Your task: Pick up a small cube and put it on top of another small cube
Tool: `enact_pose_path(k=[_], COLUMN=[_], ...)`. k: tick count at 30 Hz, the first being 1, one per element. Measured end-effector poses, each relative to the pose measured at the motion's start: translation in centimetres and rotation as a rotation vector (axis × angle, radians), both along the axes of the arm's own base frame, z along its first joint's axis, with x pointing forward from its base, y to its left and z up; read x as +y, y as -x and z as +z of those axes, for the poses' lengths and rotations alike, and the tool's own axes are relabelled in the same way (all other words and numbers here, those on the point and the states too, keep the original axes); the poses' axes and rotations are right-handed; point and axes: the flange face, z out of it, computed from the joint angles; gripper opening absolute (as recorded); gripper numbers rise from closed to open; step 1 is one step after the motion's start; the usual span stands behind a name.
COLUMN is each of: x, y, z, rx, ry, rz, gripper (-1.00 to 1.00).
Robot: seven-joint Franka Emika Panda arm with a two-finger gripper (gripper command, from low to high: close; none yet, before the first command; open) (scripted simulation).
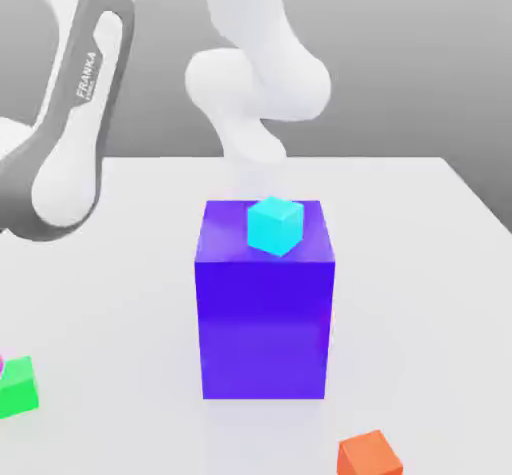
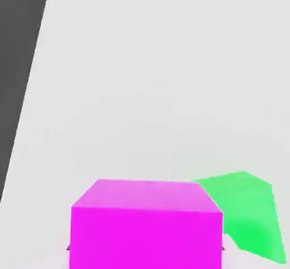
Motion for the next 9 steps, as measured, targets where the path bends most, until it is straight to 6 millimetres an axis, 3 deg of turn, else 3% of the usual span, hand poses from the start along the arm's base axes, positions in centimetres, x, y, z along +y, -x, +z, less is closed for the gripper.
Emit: enact_pose_path(k=[2, 5, 6, 9], x=[0.1, 0.2, 0.2, 0.2], y=[1.6, 2.0, 2.1, 2.1], z=[-0.6, -4.2, -5.3, -5.3], rx=[0.003, 0.003, 0.003, 0.003], ry=[0.002, 0.003, 0.004, 0.004], rz=[-0.046, -0.059, -0.060, -0.060], gripper=[-1.00, -1.00, 1.00, 1.00])
